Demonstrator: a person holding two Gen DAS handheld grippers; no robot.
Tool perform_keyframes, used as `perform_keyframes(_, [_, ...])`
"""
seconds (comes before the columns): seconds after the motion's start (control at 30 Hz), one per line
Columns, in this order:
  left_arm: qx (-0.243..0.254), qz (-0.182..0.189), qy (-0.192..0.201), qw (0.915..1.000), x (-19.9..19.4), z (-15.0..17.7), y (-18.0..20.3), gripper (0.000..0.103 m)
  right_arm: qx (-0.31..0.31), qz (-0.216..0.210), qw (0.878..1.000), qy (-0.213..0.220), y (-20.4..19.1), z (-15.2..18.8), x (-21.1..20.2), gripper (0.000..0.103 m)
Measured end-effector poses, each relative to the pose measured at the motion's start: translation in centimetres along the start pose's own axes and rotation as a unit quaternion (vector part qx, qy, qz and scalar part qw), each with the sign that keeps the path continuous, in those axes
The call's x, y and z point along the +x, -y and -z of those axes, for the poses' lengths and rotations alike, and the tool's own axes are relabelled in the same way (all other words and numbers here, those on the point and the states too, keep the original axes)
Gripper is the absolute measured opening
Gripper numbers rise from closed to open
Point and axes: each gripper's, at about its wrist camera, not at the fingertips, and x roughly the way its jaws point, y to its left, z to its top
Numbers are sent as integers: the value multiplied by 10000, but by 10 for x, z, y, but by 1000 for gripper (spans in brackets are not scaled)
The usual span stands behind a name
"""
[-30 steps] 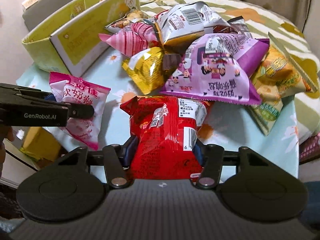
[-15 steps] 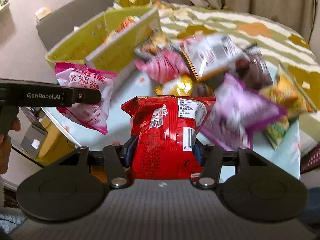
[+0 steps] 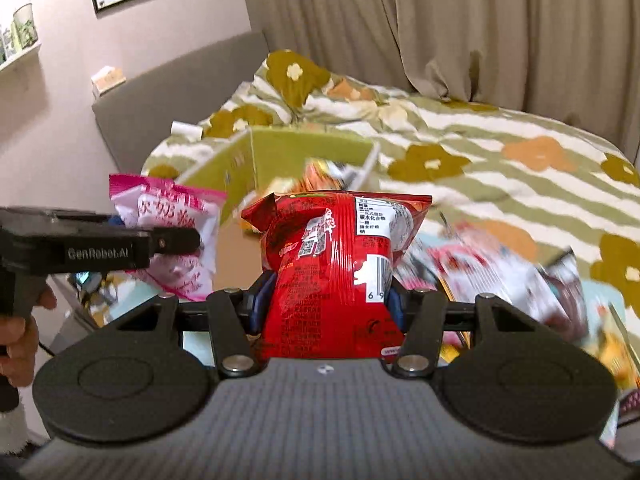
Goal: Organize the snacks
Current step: 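Carry pink and red bags into the box and open both tools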
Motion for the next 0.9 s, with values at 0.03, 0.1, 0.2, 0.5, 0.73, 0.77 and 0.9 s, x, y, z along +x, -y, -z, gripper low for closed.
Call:
perform_keyframes(0.03, [19, -4, -44, 10000, 8, -5, -9, 47, 38, 3, 10000, 15, -5, -7, 7, 69])
perform_keyframes(0.1, [44, 0, -140, 9999, 24, -14, -25, 47, 131, 11, 9999, 10, -17, -22, 26, 70])
perform_keyframes(0.2, [108, 90, -318, 9994, 47, -23, -47, 48, 236, 124, 9996, -74, -33, -39, 54, 70])
perform_keyframes(0.5, [587, 474, -951, 9926, 107, -32, -78, 56, 618, 717, 9945, -448, -65, -56, 120, 70])
perform_keyframes(0.73, [384, 570, -1178, 9907, 116, -22, -95, 97, 738, 879, 9913, -651, -72, -52, 140, 70])
perform_keyframes(0.77, [346, 547, -1165, 9911, 113, -22, -97, 97, 733, 855, 9913, -683, -73, -51, 141, 70])
perform_keyframes(0.9, [300, 360, -988, 9940, 97, -22, -98, 97, 715, 704, 9923, -725, -73, -51, 146, 70])
